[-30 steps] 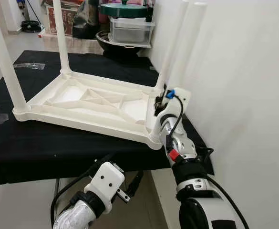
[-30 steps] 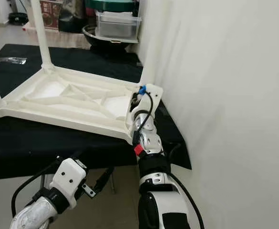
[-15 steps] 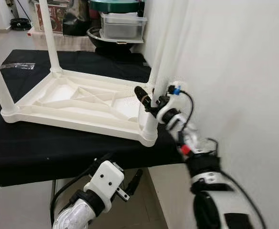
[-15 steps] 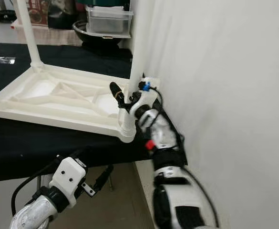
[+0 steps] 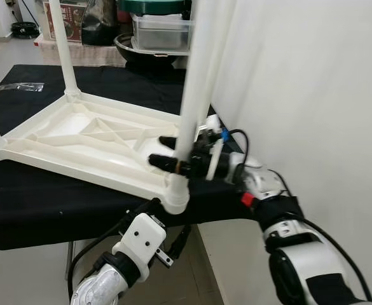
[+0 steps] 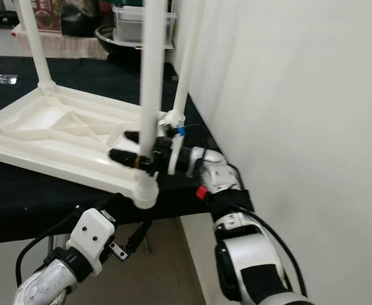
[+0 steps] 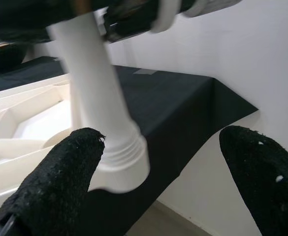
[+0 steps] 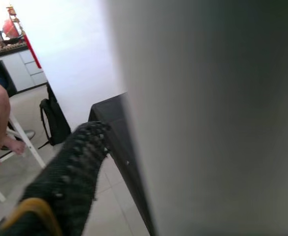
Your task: Building children table
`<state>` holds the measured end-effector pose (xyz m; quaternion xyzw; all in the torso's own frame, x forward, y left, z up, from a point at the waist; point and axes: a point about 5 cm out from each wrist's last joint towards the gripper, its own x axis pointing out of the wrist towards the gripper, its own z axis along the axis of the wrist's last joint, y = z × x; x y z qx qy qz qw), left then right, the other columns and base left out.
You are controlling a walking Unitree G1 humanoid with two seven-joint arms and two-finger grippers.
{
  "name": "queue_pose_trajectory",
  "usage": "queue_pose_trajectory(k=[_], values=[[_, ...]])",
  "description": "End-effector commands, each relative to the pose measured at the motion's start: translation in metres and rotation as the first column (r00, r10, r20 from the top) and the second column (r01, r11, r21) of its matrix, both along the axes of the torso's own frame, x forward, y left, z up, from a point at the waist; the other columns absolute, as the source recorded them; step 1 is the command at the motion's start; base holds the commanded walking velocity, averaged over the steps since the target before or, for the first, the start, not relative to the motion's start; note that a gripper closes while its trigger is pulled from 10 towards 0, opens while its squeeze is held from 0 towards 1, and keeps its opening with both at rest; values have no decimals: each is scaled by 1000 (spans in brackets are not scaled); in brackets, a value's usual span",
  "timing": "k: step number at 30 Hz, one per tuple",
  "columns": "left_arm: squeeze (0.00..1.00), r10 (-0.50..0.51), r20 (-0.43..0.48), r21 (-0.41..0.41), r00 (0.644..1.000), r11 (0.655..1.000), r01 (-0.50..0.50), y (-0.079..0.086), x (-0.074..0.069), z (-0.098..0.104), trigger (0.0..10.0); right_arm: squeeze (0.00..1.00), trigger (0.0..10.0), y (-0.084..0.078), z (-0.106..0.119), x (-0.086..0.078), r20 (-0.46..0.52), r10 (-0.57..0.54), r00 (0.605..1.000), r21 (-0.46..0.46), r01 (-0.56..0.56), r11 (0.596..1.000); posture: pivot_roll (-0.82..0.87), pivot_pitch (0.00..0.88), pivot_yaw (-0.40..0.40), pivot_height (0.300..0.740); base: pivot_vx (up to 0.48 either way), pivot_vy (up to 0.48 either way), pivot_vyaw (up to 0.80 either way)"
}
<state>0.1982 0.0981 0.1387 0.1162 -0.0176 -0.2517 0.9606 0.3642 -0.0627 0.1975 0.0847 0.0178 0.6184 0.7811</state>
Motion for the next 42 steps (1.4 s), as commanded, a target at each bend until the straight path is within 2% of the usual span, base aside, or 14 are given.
queue_pose_trajectory(k=[1, 11, 13, 15, 16, 18, 20, 24, 28, 29, 35, 36, 41, 42], values=[[0, -9, 3, 2, 1000, 1000, 9, -2, -2, 0, 10000, 0, 1843, 4, 6, 1, 28, 11, 1000, -7, -11, 1000, 170, 0, -144, 740, 0, 0, 0], [0, -8, -1, 0, 1000, 1000, 8, -5, -5, -3, 10000, 0, 0, -6, -3, 21, -21, -451, 892, 6, 451, 892, 159, 0, -150, 740, 0, 0, 0], [0, -6, 0, 0, 1000, 1000, 6, -5, -4, -3, 10000, 0, 0, -14, -8, 27, -58, -591, 805, -8, 592, 806, 158, 0, -150, 740, 0, 0, 0], [0, -1, 1, 4, 1000, 1000, 1, -4, -4, -3, 10000, 0, 0, -38, -25, 31, -108, -862, 496, -101, 857, 505, 146, 0, -147, 740, 0, 0, 0], [0, -1, 1, 4, 1000, 1000, 1, -4, -4, -3, 10000, 0, 0, -38, -25, 31, -108, -862, 496, -101, 857, 505, 146, 0, -147, 740, 0, 0, 0], [0, 3, 1, 7, 1000, 1000, -3, -3, -4, -4, 10000, 0, 0, -56, -38, 24, -97, -964, 249, -164, 951, 263, 143, 0, -146, 740, 0, 0, 0], [0, 3, 1, 7, 1000, 1000, -3, -3, -4, -4, 10000, 0, 0, -56, -38, 24, -97, -964, 249, -164, 951, 263, 143, 0, -146, 740, 0, 0, 0], [0, -1, 0, 14, 1000, 1000, 1, -4, -5, -5, 10000, 0, 0, -54, -50, 6, -199, -980, 7, -189, 981, 46, 151, 0, -146, 740, 0, 0, 0], [0, -1, -1, 14, 1000, 1000, 1, -4, -5, -5, 10000, 0, 0, -48, -50, 4, -233, -972, -5, -189, 981, 41, 151, 0, -146, 740, 0, 0, 0], [0, -1, -1, 15, 1000, 1000, 1, -4, -5, -5, 10000, 1000, 10000, -36, -47, 3, -254, -966, 39, -170, 982, 85, 148, 0, -145, 740, 0, 0, 0], [0, -3, -2, 15, 1000, 1000, 3, -4, -4, -6, 10000, 922, 10000, -11, -32, 4, -268, -934, 235, -43, 966, 256, 142, 0, -150, 740, 0, 0, 0], [0, -4, -1, 14, 1000, 1000, 4, -5, -4, -6, 10000, 0, 10000, -9, -26, 6, -305, -906, 295, -4, 950, 311, 141, 0, -152, 740, 0, 0, 0], [0, -4, 0, 15, 1000, 1000, 4, -5, -4, -6, 10000, 0, 10000, -10, -17, 9, -318, -863, 392, 56, 917, 396, 138, 0, -151, 740, 0, 0, 0], [0, -4, 0, 16, 1000, 1000, 4, -5, -4, -6, 10000, 0, 10000, -9, -9, 9, -331, -802, 497, 118, 865, 487, 137, 0, -152, 740, 0, 0, 0]])
